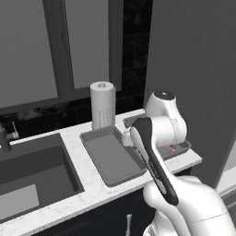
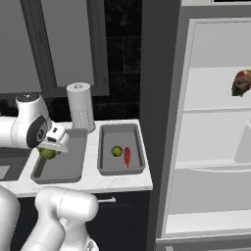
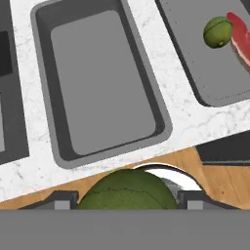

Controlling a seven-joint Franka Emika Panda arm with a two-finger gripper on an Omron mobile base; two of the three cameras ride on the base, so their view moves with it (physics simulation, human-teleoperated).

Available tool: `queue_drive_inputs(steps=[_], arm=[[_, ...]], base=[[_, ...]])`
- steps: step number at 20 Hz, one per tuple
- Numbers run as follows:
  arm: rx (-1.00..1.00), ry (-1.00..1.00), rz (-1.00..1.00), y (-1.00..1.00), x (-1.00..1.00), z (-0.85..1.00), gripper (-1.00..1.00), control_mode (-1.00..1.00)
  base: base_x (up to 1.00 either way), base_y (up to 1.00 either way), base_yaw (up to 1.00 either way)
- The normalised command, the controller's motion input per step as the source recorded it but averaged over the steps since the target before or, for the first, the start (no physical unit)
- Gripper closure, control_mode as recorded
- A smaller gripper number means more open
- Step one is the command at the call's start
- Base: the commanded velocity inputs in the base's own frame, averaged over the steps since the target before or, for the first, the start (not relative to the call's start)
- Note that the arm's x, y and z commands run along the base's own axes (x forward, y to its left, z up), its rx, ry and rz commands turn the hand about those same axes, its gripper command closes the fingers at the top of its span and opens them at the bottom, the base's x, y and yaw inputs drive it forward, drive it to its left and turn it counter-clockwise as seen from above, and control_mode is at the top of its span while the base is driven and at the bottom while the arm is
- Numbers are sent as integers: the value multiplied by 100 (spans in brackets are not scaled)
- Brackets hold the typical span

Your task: Place one lime and one steak in each tupperware on the nearby counter, to pack two identical lunches.

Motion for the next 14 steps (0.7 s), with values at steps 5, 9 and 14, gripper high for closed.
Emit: queue_drive_inputs(steps=[5,9,14], arm=[[-6,9,0,38,100,-100,100,-100],[-3,20,0,50,100,-72,100,-100],[0,26,0,16,94,12,100,-100]], base=[[0,0,0],[0,0,0],[0,0,0]])
